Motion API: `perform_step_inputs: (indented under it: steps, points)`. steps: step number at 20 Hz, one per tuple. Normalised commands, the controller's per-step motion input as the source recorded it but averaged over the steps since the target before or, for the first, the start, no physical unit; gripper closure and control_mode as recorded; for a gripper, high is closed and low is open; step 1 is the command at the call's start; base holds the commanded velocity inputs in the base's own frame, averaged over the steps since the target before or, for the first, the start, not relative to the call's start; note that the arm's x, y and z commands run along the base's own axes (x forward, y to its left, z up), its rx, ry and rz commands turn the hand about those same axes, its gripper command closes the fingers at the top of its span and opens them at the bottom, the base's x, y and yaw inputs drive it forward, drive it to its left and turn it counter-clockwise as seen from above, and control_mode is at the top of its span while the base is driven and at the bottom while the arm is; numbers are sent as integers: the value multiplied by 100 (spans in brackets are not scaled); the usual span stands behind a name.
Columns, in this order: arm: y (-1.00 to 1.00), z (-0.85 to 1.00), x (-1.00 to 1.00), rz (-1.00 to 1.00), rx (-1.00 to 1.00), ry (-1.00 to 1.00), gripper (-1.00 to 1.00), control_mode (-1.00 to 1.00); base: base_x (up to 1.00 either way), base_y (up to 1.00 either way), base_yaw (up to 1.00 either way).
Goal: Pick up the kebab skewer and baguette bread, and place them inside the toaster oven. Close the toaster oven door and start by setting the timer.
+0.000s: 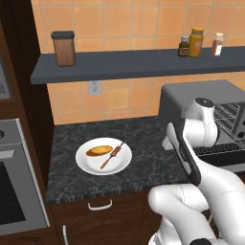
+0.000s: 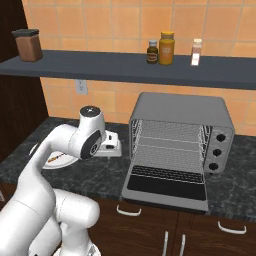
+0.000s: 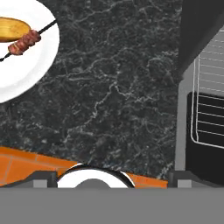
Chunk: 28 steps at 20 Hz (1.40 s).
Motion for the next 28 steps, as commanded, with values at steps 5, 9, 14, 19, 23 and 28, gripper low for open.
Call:
perform_step_inputs:
  steps: [5, 9, 14, 19, 23, 28]
  points:
    - [100, 0, 55, -3, 0, 0, -100, -100, 0, 0, 0]
    - [100, 0, 48, 0, 5, 0, -100, -100, 0, 0, 0]
    - [93, -2, 38, 3, 5, 3, -100, -100, 0, 0, 0]
    - [78, -33, 41, -12, 0, 4, -100, -100, 0, 0, 0]
    - [66, -31, 24, -12, 0, 0, -100, -100, 0, 0, 0]
    - [27, -24, 25, -9, 0, 5, -100, -100, 0, 0, 0]
